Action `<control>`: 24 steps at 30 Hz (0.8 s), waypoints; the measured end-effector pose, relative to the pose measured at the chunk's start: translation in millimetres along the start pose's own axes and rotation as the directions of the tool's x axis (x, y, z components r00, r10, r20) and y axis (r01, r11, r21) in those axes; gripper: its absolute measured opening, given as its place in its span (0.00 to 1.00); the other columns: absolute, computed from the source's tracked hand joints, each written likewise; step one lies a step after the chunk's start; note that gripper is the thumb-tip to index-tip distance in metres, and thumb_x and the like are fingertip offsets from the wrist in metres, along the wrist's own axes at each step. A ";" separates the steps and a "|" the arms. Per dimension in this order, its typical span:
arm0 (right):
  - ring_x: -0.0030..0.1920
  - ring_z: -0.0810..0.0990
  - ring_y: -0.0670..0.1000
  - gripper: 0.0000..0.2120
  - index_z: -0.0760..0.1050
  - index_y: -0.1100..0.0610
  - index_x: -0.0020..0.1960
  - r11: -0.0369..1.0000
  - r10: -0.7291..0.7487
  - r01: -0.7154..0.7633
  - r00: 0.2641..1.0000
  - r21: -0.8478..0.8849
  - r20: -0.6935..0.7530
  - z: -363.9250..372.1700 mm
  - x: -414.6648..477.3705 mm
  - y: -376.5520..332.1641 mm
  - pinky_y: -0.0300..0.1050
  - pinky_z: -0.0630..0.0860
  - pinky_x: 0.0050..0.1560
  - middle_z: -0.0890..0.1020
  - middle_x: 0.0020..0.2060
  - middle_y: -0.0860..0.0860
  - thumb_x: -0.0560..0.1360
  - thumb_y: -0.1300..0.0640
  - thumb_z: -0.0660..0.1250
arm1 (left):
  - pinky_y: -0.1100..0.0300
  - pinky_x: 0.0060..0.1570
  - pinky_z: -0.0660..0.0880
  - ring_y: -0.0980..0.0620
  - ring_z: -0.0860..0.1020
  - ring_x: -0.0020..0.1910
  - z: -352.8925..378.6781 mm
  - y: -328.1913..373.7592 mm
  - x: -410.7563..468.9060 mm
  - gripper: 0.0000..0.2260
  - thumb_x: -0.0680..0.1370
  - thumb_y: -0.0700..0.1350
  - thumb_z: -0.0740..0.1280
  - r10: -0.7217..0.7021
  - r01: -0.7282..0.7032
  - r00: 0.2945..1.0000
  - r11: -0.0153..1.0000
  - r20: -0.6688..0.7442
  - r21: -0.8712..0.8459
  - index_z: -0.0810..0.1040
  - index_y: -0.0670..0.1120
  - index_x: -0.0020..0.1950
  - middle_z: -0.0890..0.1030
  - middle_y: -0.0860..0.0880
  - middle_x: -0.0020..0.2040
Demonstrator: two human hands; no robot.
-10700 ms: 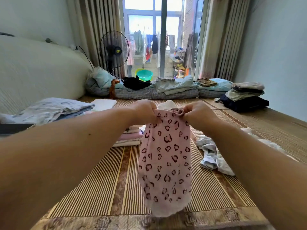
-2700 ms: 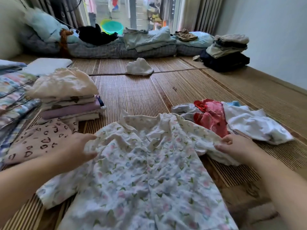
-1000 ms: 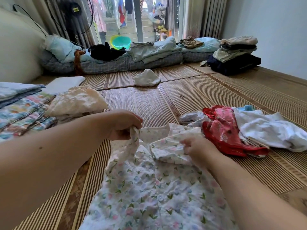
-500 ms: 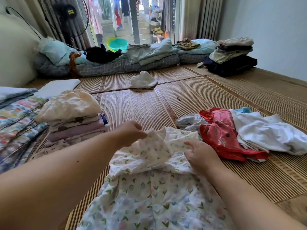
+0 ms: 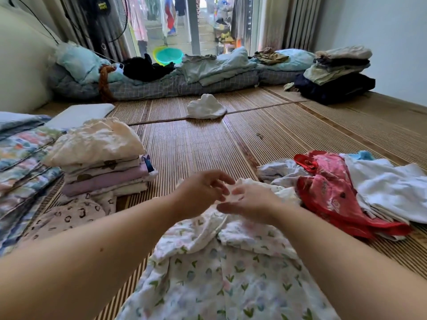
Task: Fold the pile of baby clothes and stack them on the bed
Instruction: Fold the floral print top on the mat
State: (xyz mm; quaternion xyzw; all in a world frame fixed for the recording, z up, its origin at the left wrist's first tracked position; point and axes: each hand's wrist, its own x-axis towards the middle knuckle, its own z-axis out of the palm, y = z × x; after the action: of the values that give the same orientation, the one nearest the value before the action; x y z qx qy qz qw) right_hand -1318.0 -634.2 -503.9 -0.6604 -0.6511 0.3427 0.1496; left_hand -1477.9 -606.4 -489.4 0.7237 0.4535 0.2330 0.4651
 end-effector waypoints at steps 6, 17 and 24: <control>0.57 0.78 0.59 0.16 0.76 0.59 0.59 0.946 0.076 -0.094 0.995 -0.310 -0.070 44.6 35.5 -17.4 0.50 0.76 0.56 0.73 0.65 0.61 0.74 0.52 0.68 | 0.58 0.39 0.74 0.49 0.78 0.42 -21.1 -17.4 -9.6 0.08 0.78 0.36 0.64 -0.079 0.063 0.965 0.995 -0.251 -0.073 0.77 0.49 0.49 0.79 0.44 0.46; 0.27 0.81 0.53 0.08 0.77 0.62 0.38 0.961 0.258 -0.263 0.964 -0.082 -0.066 -28.1 -34.2 10.7 0.38 0.72 0.23 0.81 0.32 0.57 0.71 0.58 0.70 | 0.51 0.59 0.74 0.43 0.75 0.59 -42.7 -68.2 -15.7 0.30 0.71 0.51 0.72 -0.391 0.514 0.852 0.753 -0.348 0.411 0.68 0.47 0.71 0.75 0.42 0.64; 0.64 0.71 0.59 0.21 0.68 0.50 0.67 0.867 0.083 -0.192 0.966 -0.459 -0.246 -28.6 16.7 44.1 0.56 0.71 0.62 0.74 0.65 0.54 0.75 0.49 0.63 | 0.59 0.39 0.78 0.46 0.79 0.42 -51.1 -71.9 17.5 0.21 0.68 0.40 0.76 -0.567 0.582 0.796 0.813 -0.213 0.015 0.76 0.38 0.58 0.83 0.43 0.43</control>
State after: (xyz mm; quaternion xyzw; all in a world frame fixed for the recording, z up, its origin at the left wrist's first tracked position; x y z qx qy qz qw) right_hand -1267.4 -615.7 -516.0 -0.7552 -0.6462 0.1062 0.0270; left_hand -1540.0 -556.2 -531.0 0.5430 0.7045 0.1334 0.4370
